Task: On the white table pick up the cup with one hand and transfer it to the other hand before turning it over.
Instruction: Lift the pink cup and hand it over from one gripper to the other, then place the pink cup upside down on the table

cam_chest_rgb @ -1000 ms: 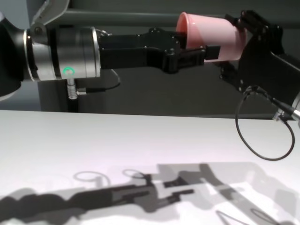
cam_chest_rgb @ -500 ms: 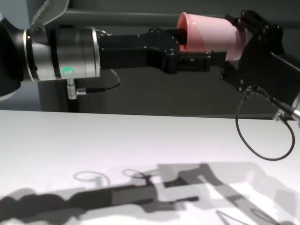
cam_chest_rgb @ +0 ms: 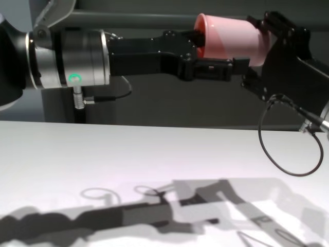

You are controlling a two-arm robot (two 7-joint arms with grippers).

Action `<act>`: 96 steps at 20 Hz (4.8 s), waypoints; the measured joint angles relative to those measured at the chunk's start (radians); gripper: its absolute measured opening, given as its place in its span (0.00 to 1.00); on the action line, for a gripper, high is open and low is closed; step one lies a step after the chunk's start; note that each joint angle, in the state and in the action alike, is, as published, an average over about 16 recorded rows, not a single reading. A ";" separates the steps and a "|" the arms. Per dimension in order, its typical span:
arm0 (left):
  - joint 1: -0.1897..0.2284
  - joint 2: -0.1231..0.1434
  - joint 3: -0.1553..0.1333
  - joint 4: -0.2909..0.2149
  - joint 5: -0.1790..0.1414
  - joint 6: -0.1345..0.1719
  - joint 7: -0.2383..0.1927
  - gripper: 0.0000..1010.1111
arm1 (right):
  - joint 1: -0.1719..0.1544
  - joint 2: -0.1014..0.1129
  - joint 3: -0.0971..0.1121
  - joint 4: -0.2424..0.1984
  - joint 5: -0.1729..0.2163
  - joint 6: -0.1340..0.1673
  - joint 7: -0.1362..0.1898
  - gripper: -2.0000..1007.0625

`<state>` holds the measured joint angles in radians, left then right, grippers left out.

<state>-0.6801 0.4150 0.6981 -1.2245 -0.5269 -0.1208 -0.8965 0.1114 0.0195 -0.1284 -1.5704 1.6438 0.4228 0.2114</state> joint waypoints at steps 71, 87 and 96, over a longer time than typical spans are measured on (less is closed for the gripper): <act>0.549 0.090 -0.307 -0.207 0.105 -0.100 0.581 0.99 | 0.000 0.000 0.000 0.000 0.000 0.000 0.000 0.75; 0.541 0.063 -0.307 -0.142 0.106 -0.101 0.540 0.99 | -0.001 0.003 -0.001 -0.001 -0.002 -0.008 -0.001 0.75; 0.540 0.064 -0.307 -0.145 0.104 -0.100 0.541 0.99 | -0.008 0.020 -0.002 -0.013 -0.013 -0.063 -0.002 0.75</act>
<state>-0.1398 0.4794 0.3914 -1.3700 -0.4230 -0.2213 -0.3551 0.1033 0.0395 -0.1301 -1.5838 1.6306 0.3595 0.2095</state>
